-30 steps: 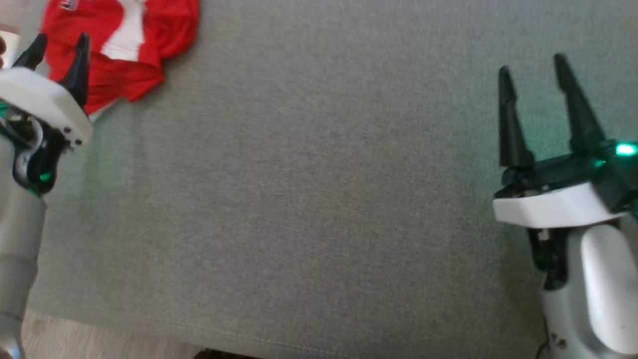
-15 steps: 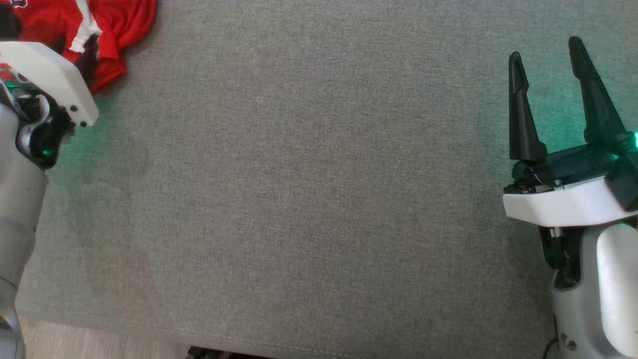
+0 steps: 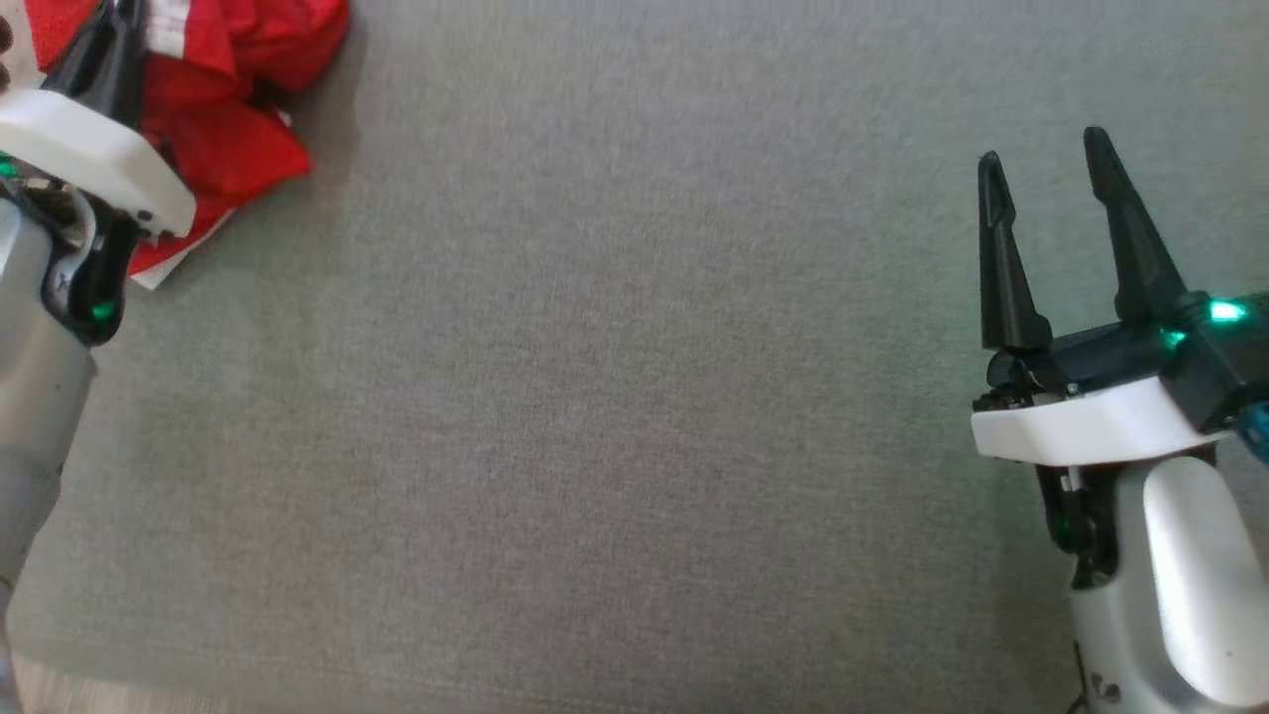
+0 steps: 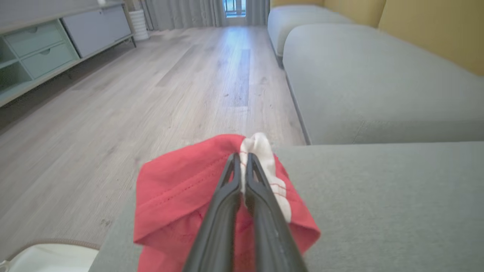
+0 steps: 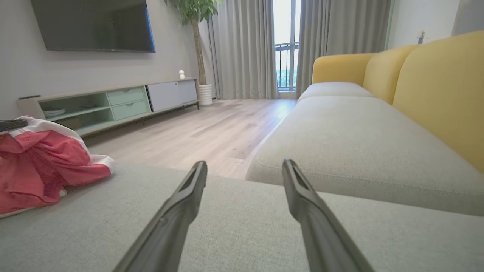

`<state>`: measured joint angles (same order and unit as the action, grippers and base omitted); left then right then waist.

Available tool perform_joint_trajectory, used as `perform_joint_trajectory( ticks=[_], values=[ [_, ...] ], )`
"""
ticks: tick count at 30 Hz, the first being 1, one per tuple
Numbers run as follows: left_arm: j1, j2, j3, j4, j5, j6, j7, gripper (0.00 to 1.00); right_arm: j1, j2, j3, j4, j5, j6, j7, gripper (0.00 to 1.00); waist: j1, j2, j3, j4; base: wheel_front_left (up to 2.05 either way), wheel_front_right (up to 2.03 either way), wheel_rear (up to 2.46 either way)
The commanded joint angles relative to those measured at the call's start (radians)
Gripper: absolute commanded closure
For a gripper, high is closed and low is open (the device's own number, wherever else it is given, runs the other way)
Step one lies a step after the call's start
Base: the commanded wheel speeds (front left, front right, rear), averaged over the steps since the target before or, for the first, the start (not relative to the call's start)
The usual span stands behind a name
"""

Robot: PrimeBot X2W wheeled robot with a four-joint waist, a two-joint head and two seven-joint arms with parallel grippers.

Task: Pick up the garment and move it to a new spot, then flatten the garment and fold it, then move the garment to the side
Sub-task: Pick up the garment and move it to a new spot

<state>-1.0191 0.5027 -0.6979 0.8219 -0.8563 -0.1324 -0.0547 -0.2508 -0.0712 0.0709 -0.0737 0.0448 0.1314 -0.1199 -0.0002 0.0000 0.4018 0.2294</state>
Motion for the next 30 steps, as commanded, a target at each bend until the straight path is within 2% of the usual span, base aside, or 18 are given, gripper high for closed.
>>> perform_joint_trajectory(
  ticks=[1, 10, 13, 20, 27, 28, 29, 30],
  values=[
    [-0.032, 0.072, 0.013, -0.058, -0.02, 0.002, -0.035, 1.0, 0.014, 0.016, 0.026, -0.007, 0.018, -0.001, -0.026, 0.0, 0.0002, 0.0, -0.085, -0.025, 0.0, 0.0, 0.0],
    [0.04, 0.073, -0.002, -0.298, -0.145, 0.004, -0.034, 1.0, 0.035, 0.021, 0.027, 0.063, 0.088, -0.001, -0.079, 0.0, 0.0002, 0.0, -0.173, -0.088, 0.0, 0.0, 0.0],
    [0.056, 0.054, -0.012, -0.373, -0.15, 0.032, -0.017, 1.0, 0.034, 0.021, 0.036, 0.076, 0.108, -0.001, -0.091, 0.0, 0.0002, 0.0, -0.179, -0.116, 0.0, 0.0, 0.0],
    [0.081, -0.039, -0.082, -0.505, -0.123, 0.117, 0.031, 1.0, 0.01, 0.021, 0.057, 0.099, 0.138, -0.001, -0.113, 0.0, 0.0002, 0.0, -0.162, -0.213, 0.0, 0.0, 0.0],
    [0.047, -0.165, -0.119, -0.468, -0.095, 0.176, 0.02, 1.0, -0.031, 0.021, 0.087, 0.122, 0.173, -0.001, -0.131, 0.0, 0.0002, 0.0, -0.122, -0.34, 0.0, 0.0, 0.0],
    [0.037, -0.181, -0.121, -0.449, -0.091, 0.18, 0.015, 0.89, -0.034, 0.021, 0.094, 0.126, 0.179, -0.001, -0.133, 0.0, 0.0002, 0.0, -0.116, -0.356, 0.0, 0.0, 0.0],
    [0.024, -0.196, -0.122, -0.428, -0.085, 0.185, 0.005, 0.29, -0.036, 0.021, 0.101, 0.129, 0.184, -0.001, -0.135, 0.0, 0.0002, 0.0, -0.11, -0.37, 0.0, 0.0, 0.0],
    [0.013, -0.211, -0.123, -0.406, -0.078, 0.187, -0.005, 0.0, -0.037, 0.021, 0.107, 0.133, 0.189, -0.001, -0.137, 0.0, 0.0002, 0.0, -0.106, -0.382, 0.0, 0.0, 0.0]
  ],
)
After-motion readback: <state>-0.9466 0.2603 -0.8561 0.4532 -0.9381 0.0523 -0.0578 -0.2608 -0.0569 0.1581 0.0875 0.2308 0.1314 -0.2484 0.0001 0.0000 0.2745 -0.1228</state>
